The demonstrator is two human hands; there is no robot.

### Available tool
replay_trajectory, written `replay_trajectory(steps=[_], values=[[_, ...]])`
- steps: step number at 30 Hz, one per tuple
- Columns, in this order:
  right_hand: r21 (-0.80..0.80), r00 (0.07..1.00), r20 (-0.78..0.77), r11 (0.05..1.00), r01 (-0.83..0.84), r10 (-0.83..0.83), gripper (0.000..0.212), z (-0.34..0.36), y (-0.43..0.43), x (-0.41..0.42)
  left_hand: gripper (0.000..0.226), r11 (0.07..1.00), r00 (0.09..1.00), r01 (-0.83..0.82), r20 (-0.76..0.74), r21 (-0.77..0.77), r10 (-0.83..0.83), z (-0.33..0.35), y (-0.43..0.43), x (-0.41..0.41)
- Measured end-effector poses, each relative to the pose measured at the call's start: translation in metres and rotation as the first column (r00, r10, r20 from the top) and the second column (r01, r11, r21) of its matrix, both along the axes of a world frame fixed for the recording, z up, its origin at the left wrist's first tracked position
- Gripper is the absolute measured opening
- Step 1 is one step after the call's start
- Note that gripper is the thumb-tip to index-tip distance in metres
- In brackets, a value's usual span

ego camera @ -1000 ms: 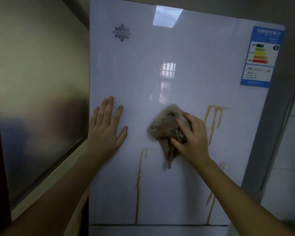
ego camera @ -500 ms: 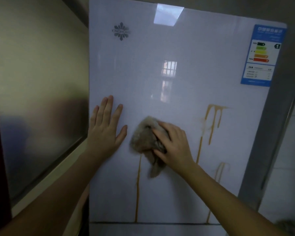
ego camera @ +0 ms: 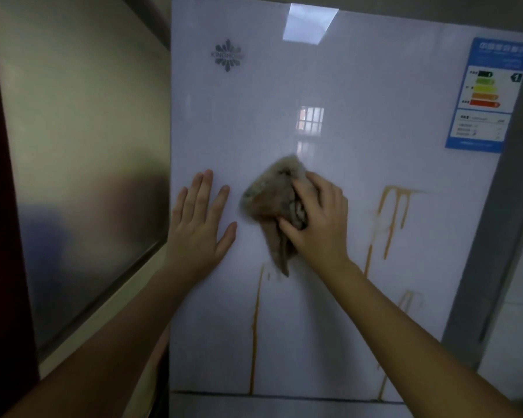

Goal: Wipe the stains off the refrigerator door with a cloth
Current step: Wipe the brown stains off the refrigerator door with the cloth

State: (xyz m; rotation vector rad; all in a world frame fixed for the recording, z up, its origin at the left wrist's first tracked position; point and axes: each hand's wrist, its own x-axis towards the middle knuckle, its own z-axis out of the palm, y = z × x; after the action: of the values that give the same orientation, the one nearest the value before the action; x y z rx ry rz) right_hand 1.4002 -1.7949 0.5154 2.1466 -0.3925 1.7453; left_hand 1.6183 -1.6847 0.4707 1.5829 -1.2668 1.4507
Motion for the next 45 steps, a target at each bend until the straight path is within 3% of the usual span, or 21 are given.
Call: replay_trajectory(steps=[3, 9, 12, 16, 20, 27, 34, 38, 42, 45], values=[[-0.04, 0.998, -0.067, 0.999, 0.003, -0.006, 0.066, -0.023, -0.009, -0.018, 0.068, 1.0, 1.0, -0.002, 0.0, 0.003, 0.002, 0.001, 0.002, -0.002], [0.018, 0.997, 0.052, 0.998, 0.052, -0.053, 0.065, -0.009, -0.028, -0.049, 0.06, 0.999, 1.0, 0.0, -0.01, -0.039, -0.001, 0.01, 0.005, -0.015], [0.052, 0.996, 0.08, 0.998, 0.024, -0.028, 0.068, 0.007, -0.022, -0.035, 0.054, 0.998, 0.998, 0.019, 0.055, -0.064, -0.016, 0.026, 0.002, -0.027], [0.009, 0.999, 0.029, 1.0, 0.017, -0.017, 0.07, -0.001, -0.021, -0.029, 0.05, 0.994, 0.99, 0.092, 0.111, -0.055, -0.086, 0.05, -0.011, -0.044], [0.016, 0.999, 0.009, 0.999, 0.051, -0.051, 0.069, -0.023, -0.035, -0.061, 0.051, 0.996, 0.994, 0.066, 0.092, -0.066, -0.06, 0.049, -0.022, -0.051], [0.086, 0.987, 0.151, 0.996, 0.037, -0.049, 0.069, 0.005, -0.044, -0.073, 0.054, 0.996, 0.994, 0.042, 0.1, -0.074, -0.034, 0.044, -0.029, -0.049], [-0.052, 0.995, -0.098, 0.999, 0.016, -0.021, 0.063, -0.011, -0.04, -0.063, 0.056, 0.998, 0.996, 0.04, 0.08, -0.057, -0.035, 0.042, -0.03, -0.051], [0.006, 0.999, 0.014, 0.999, 0.047, -0.047, 0.067, -0.015, -0.059, -0.098, 0.057, 0.998, 0.997, 0.041, 0.073, -0.049, -0.038, 0.042, -0.03, -0.052], [0.094, 0.985, 0.163, 0.994, 0.048, -0.063, 0.068, 0.022, -0.065, -0.104, 0.057, 0.998, 0.998, 0.035, 0.062, -0.043, -0.032, 0.042, -0.029, -0.053], [0.085, 0.987, 0.159, 0.996, 0.022, -0.036, 0.07, 0.04, -0.055, -0.084, 0.059, 0.999, 0.999, 0.031, 0.044, -0.031, -0.03, 0.042, -0.029, -0.056]])
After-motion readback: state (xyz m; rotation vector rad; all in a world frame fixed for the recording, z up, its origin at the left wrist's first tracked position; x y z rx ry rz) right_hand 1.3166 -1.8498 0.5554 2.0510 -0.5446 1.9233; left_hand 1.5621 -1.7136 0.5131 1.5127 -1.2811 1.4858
